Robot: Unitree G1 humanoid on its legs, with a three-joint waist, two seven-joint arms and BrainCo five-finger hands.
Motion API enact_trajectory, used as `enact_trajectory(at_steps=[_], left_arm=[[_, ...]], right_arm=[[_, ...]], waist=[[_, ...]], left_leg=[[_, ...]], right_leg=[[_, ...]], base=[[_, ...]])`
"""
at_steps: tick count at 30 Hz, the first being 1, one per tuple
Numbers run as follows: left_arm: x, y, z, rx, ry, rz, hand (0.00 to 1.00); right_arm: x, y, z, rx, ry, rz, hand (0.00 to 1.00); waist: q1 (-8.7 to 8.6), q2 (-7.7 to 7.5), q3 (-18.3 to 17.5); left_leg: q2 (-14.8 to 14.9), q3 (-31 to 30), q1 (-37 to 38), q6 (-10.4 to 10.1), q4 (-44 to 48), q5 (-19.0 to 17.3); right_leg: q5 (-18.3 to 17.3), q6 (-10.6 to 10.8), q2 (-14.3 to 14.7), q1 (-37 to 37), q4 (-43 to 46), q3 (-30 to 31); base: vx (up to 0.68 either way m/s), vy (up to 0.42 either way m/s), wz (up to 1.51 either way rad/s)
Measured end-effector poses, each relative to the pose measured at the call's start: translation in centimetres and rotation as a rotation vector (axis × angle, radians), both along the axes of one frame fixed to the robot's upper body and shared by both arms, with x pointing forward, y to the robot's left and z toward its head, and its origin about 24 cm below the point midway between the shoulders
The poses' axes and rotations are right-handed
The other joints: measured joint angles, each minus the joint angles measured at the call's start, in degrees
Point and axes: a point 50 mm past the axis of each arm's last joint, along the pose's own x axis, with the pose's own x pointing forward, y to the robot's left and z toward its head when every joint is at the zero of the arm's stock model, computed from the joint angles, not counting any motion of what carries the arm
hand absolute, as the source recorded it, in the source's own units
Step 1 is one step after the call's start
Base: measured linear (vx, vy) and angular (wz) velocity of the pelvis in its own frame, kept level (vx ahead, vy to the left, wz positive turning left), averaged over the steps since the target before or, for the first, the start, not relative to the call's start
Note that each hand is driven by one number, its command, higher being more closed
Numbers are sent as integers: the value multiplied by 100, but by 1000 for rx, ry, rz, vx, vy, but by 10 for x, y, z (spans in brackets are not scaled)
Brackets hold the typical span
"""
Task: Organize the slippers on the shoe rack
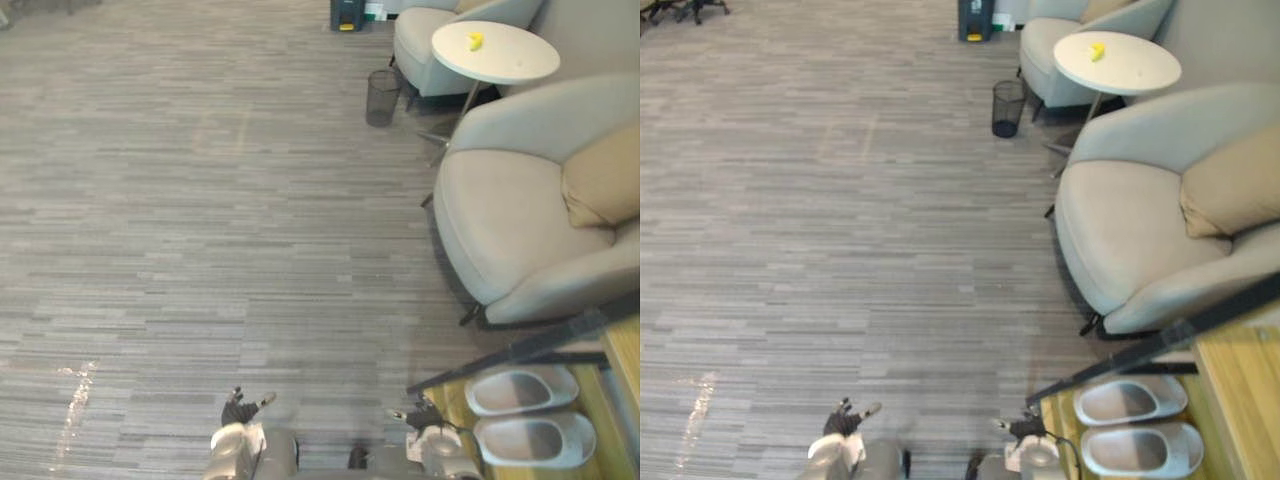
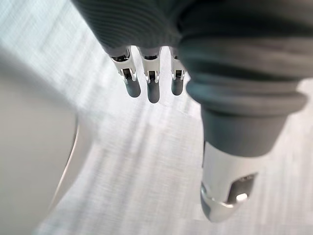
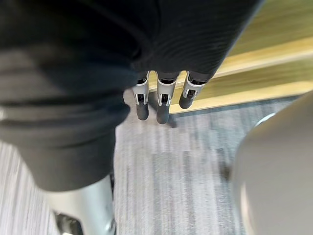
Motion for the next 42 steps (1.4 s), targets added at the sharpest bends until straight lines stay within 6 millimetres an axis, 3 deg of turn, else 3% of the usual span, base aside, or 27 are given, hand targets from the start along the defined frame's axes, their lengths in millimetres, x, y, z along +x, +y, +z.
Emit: enact_trajectory(at_steps=[2, 4, 5, 6, 8, 9, 11, 12, 15, 17, 19, 20, 22, 23, 24, 25, 27, 28, 29, 31, 33, 35, 37, 38, 39, 41, 42], left_arm=[[8, -3, 4, 0, -29, -15, 0], [13, -4, 7, 4, -49, -25, 0], [12, -5, 7, 4, -48, -30, 0], [10, -5, 6, 2, -43, -28, 0], [11, 9, 8, 41, -47, -28, 0], [10, 10, 8, 46, -41, -29, 0], [4, 12, 4, 47, -7, -32, 0], [-1, 11, 0, 44, 24, -40, 0], [-6, 5, -4, 26, 46, -42, 0], [-8, 3, -5, 25, 53, -52, 0], [-7, 1, -5, 20, 54, -61, 0], [-7, -3, -7, 10, 65, -64, 0], [-7, -3, -8, 7, 75, -68, 0], [-10, -9, -10, -10, 89, -71, 0], [-10, -11, -11, -13, 90, -74, 0], [-12, -14, -11, -15, 93, -78, 0], [-13, -14, -12, -27, 97, -53, 0], [-15, -13, -13, -31, 102, -40, 0], [-17, -9, -12, -25, 94, -17, 0], [-13, -5, -8, -15, 68, -3, 0], [-6, 0, -2, 0, 24, 6, 0], [-2, 2, 3, 13, -13, 14, 0], [-3, 4, 4, 16, -18, 23, 0], [-5, 5, 3, 14, -14, 31, 0], [-10, 6, 2, 8, -10, 48, 0], [-6, 9, 4, 18, -25, 49, 0], [-7, 12, 4, 29, -24, 55, 0]], right_arm=[[-1, -1, 1, -9, -9, 0, 0], [0, -2, 2, -15, -15, 0, 0], [-2, -3, 1, -19, -7, -2, 0], [-4, -4, 0, -21, 4, -1, 0], [-3, 8, -2, 8, 19, 8, 0], [0, 10, -1, 14, 12, 3, 0], [0, 7, -1, 14, 13, -13, 0], [-2, 5, -2, 12, 14, -18, 0], [-6, 4, -1, 10, 1, -23, 0], [-1, 3, 3, 5, -33, -28, 0], [3, -2, 6, -1, -64, -53, 0], [2, -8, 6, -6, -66, -81, 0], [-1, -13, 5, -10, -52, -105, 0], [-4, -19, 4, -24, -36, -110, 0], [-4, -22, 4, -32, -35, -112, 0], [-4, -28, 4, -43, -33, -124, 0], [0, -29, 6, -44, -39, -127, 0], [0, -28, 6, -43, -41, -124, 0], [2, -23, 6, -40, -39, -91, 0], [2, -12, 5, -18, -34, -69, 0], [0, 3, 1, 19, -10, -58, 0], [-1, 8, 0, 21, 5, -37, 0], [0, 8, 0, 24, 1, -44, 0], [1, 7, 1, 22, 1, -47, 0], [0, 8, 0, 24, 5, -50, 0], [3, 7, 1, 28, 1, -72, 0], [6, 4, 3, 23, -17, -84, 0]], waist=[[24, -92, 45], [62, -64, 65], [105, 15, 46], [165, 63, 9], [223, -319, -74], [233, -350, -59], [284, -338, -42], [283, -306, -17], [197, -128, 27], [140, -132, 33], [113, -164, 43], [81, -181, 46], [24, -217, 25], [-70, -97, -84], [-73, -64, -138], [-52, 103, -157], [-72, 226, -93], [-111, 288, -58], [-33, 368, 6], [59, 381, 64], [189, 250, 76], [306, 209, 89], [402, 175, 93], [463, 170, 101], [501, 139, 81], [492, -35, -10], [501, -110, -49]], left_leg=[[90, 616, -395, 211, -342, -53], [94, 996, -711, 429, -871, 142], [57, 1267, -749, 706, -1778, 757], [26, 1239, -768, 805, -1968, 1259], [-510, 1193, -705, 945, -1940, 891], [-613, 1144, -647, 1017, -1889, 781], [-857, 924, -235, 1072, -1876, 449], [-998, 734, 233, 1084, -2003, 287], [-1067, 357, 1306, 1091, -2676, 165], [-1101, 158, 1736, 1119, -3062, 98], [-1131, -103, 2067, 1060, -3275, -70], [-1142, -330, 2408, 1011, -3444, -178], [-1222, -621, 2650, 940, -3572, -261], [-1126, -1047, 2888, 851, -3790, -367], [-1067, -1099, 2933, 834, -3821, -371], [-935, -1199, 2940, 748, -3751, -316], [-854, -1187, 2577, 489, -2590, -161], [-810, -1172, 2226, 210, -1447, 130], [-488, -886, 1464, -70, 493, 1021], [-128, -451, 931, 167, 1531, 820], [1, -97, 132, 343, 1660, 450], [13, 256, -589, 375, 504, 229], [-121, 417, -844, 367, -881, 353], [-243, 366, -915, 361, -1836, 761], [-307, 404, -856, 535, -1992, 1503], [-508, 578, -805, 798, -1808, 1052], [-528, 692, -715, 944, -1576, 748]], right_leg=[[-48, 91, -191, 483, -396, -260], [-83, 197, -306, 798, -660, -481], [-93, 283, -282, 987, -700, -576], [-106, 365, -258, 1026, -684, -557], [80, 679, -691, 1057, -418, -468], [183, 787, -779, 1039, -103, -428], [719, 975, -1018, 629, 1487, -168], [745, 903, -1069, 213, 2899, 134], [442, 761, -681, -999, 4463, 430], [351, 691, -569, -1800, 4233, 264], [356, 682, -458, -2444, 3247, 96], [622, 634, -315, -2566, 1658, 102], [1004, 600, -273, -2561, 510, 243], [1836, 171, -152, -2534, 432, 440], [1765, 73, -120, -2544, 487, 408], [1513, 9, -95, -2534, 630, 239], [1112, -98, -78, -2266, 814, 10], [923, -99, 6, -1918, 701, -83], [712, -153, 203, -1206, 321, -74], [549, -226, 347, -674, 72, 23], [394, -154, 309, -9, -366, 95], [261, 45, 169, 584, -862, 224], [109, 250, -65, 984, -1067, 330], [17, 303, -179, 1191, -1144, 414], [-22, 329, -260, 1313, -1155, 526], [283, 151, -527, 1166, -825, 767], [523, 414, -638, 1106, -421, 947]], base=[[332, 73, 37], [385, 130, 49], [538, 210, 51], [506, 206, 60], [571, 227, 70], [578, 229, 70], [572, 239, 68], [553, 201, 65], [491, 103, 57], [402, 18, 54], [443, -45, 65], [447, -64, 64], [503, -119, 105], [641, -194, 117], [677, -200, 101], [706, -186, 52], [755, -178, 43], [786, -131, 20], [771, -106, 8], [609, -48, -15], [624, -27, -13], [584, 78, -28], [542, 141, -37], [749, 263, -45], [891, 327, -27], [813, 324, -5], [721, 314, -10]])
